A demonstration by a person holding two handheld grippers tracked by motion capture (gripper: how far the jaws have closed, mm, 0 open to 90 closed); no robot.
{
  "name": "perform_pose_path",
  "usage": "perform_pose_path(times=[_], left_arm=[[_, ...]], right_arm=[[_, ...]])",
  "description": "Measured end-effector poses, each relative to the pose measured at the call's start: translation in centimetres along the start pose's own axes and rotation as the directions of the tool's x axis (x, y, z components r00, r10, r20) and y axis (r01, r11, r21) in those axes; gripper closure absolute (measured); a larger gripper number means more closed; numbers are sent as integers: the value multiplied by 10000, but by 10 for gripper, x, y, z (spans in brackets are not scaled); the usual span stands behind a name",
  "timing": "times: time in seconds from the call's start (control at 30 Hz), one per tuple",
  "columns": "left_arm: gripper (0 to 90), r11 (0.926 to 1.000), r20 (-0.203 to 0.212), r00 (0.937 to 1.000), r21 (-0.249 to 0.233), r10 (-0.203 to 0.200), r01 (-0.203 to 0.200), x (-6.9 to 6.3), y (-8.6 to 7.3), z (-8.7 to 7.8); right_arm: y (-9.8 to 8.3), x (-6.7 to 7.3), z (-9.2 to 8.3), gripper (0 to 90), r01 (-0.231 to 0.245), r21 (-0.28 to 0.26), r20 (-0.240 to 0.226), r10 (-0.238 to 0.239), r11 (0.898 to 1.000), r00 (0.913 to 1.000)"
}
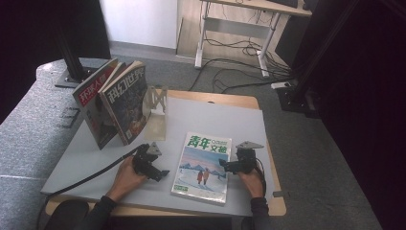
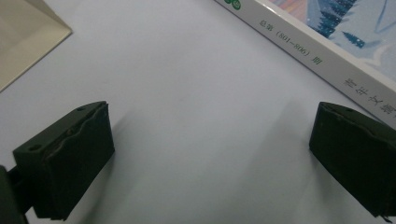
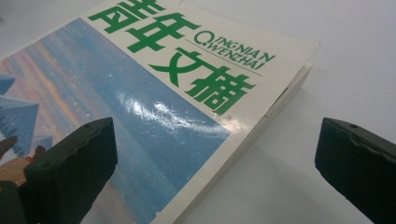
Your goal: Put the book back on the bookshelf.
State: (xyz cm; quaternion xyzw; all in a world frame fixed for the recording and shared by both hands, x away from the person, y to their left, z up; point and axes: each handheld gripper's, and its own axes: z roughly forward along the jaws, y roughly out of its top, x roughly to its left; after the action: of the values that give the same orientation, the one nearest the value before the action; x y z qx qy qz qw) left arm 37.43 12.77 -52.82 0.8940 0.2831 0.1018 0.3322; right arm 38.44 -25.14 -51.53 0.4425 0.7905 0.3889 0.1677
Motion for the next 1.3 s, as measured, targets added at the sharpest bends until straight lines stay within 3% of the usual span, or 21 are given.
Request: perform_pose_path(times=[0.3,0.87,1.3], left_arm=[[0,10000,-11,10000,-39,28,-28,0,-1,0],[0,10000,-11,10000,-52,18,-18,0,-1,0],[0,10000,-5,10000,-54,12,-12,0,-1,0]], right_arm=[[-3,1,8,0,106,279,-180,-101,9996,9998],[-4,-2,20,0,-411,596,-1067,473,9974,9932],[4,-1,24,0,-373,1053,-1137,493,9937,9923]])
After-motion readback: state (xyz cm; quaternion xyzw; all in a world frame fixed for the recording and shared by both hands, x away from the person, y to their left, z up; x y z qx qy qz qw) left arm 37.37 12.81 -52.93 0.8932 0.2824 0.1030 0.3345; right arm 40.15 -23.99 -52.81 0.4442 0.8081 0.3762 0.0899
